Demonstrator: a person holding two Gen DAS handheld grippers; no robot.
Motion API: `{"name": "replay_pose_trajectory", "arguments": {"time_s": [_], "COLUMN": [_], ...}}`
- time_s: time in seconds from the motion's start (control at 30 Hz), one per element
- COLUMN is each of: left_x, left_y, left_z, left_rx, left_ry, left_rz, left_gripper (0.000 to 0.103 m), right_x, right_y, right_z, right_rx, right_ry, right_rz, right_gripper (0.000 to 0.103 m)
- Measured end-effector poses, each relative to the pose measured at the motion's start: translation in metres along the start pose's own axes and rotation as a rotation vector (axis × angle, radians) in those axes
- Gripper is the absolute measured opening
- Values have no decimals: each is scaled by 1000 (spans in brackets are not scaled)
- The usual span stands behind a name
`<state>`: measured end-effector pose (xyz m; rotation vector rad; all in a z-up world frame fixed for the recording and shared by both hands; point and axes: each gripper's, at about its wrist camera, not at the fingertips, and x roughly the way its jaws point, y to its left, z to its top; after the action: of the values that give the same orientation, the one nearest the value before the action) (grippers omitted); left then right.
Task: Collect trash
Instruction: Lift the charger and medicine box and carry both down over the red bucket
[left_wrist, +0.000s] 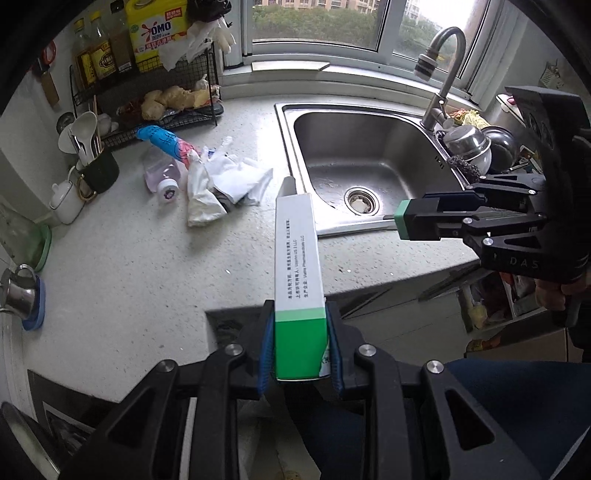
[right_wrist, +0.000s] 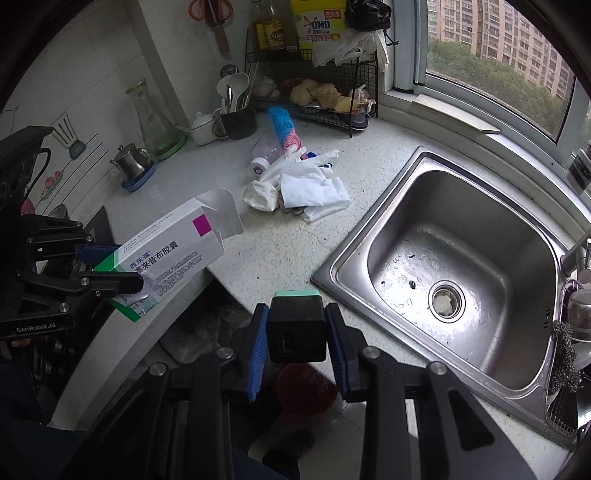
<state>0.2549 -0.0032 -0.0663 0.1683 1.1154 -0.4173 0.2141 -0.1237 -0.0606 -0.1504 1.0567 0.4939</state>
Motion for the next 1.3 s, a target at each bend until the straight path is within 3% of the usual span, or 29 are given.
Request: {"name": "replay_pose_trajectory", "arguments": {"time_s": [0.33, 0.67, 0.93, 1.3], "left_x": [-3, 25, 88, 194], "left_y": [-62, -67, -63, -50], "left_z": [-57, -113, -151, -174], "left_rx": [-2, -27, -75, -115], "left_ry": [30, 141, 235, 325], "left_rz": [-6, -56, -108, -152], "left_gripper": [23, 23, 23, 23], "right_x": [-8, 27, 74, 161], "right_y": [17, 33, 35, 14], "right_z": [-57, -95, -130, -166], "right_rx": [-44, 14, 37, 76], "right_ry": [46, 146, 228, 308], "right_rz": [36, 59, 66, 75], "right_gripper": [29, 29, 29, 29]}}
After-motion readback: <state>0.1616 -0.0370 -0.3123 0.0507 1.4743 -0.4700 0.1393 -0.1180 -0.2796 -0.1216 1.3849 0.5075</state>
